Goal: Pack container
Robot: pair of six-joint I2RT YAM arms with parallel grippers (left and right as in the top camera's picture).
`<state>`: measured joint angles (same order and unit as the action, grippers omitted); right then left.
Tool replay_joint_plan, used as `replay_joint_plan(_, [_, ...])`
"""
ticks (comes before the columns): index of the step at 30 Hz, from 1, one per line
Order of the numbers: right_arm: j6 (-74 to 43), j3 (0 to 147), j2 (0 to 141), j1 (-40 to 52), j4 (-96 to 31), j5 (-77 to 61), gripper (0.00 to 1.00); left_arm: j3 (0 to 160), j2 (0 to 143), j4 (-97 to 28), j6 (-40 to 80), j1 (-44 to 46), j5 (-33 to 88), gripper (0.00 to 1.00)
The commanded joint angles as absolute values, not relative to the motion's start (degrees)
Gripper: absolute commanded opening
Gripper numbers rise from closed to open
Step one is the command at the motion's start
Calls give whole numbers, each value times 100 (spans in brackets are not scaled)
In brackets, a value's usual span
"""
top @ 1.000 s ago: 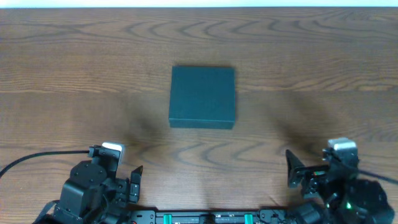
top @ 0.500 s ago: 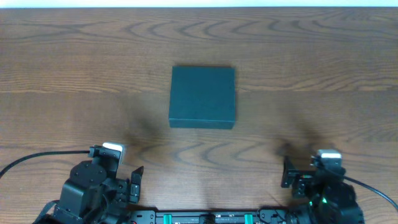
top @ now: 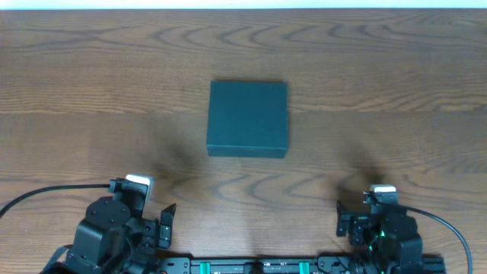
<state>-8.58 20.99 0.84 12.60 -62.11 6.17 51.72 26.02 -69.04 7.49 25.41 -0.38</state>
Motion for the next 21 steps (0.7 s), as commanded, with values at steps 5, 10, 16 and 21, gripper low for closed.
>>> replay_joint_plan(5, [-764, 2071, 36, 1240, -6235, 534, 99, 5266, 2576, -6917, 790, 2565, -54, 95])
replay_joint_plan(10, [-764, 2071, 36, 1240, -6235, 534, 99, 5266, 2576, -6917, 790, 2565, -54, 95])
replay_joint_plan(16, [-764, 2071, 36, 1240, -6235, 534, 99, 5266, 2576, -6917, 790, 2565, -54, 95])
replay_joint_plan(21, [-764, 2071, 36, 1240, -6235, 534, 99, 5251, 2491, -6906, 786, 2565, -54, 95])
